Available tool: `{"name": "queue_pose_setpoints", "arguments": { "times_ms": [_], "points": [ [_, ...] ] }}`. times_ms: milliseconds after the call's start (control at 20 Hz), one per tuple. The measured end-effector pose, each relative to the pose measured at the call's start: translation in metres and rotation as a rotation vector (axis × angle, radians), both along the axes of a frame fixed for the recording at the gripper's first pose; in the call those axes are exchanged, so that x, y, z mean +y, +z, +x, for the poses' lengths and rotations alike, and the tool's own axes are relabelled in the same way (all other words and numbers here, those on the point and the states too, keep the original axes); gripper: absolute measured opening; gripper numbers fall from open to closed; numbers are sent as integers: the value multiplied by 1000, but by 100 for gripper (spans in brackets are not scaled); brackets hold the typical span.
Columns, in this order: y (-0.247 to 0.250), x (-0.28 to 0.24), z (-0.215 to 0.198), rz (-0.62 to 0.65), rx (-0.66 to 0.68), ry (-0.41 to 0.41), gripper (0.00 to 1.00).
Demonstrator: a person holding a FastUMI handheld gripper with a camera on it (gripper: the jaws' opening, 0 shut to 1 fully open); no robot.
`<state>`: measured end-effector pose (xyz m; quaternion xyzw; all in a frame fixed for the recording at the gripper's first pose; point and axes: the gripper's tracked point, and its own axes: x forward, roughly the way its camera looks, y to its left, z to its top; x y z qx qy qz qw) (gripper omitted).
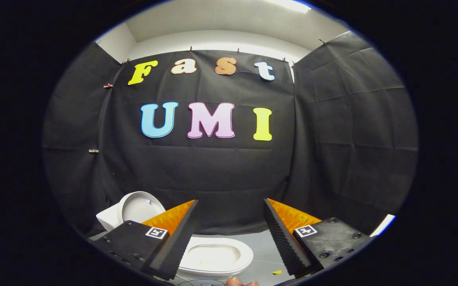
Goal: Open the toilet lid.
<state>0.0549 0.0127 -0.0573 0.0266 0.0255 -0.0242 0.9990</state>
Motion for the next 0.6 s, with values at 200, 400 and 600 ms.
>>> {"name": "queue_pose_setpoints", "arguments": {
  "times_ms": [200, 400, 600],
  "points": [
    [3, 2, 1, 6, -4, 3, 100],
    [6, 4, 2, 4, -5, 5, 100],
    [11, 8, 1, 4, -13, 10, 100]
  ]
}}
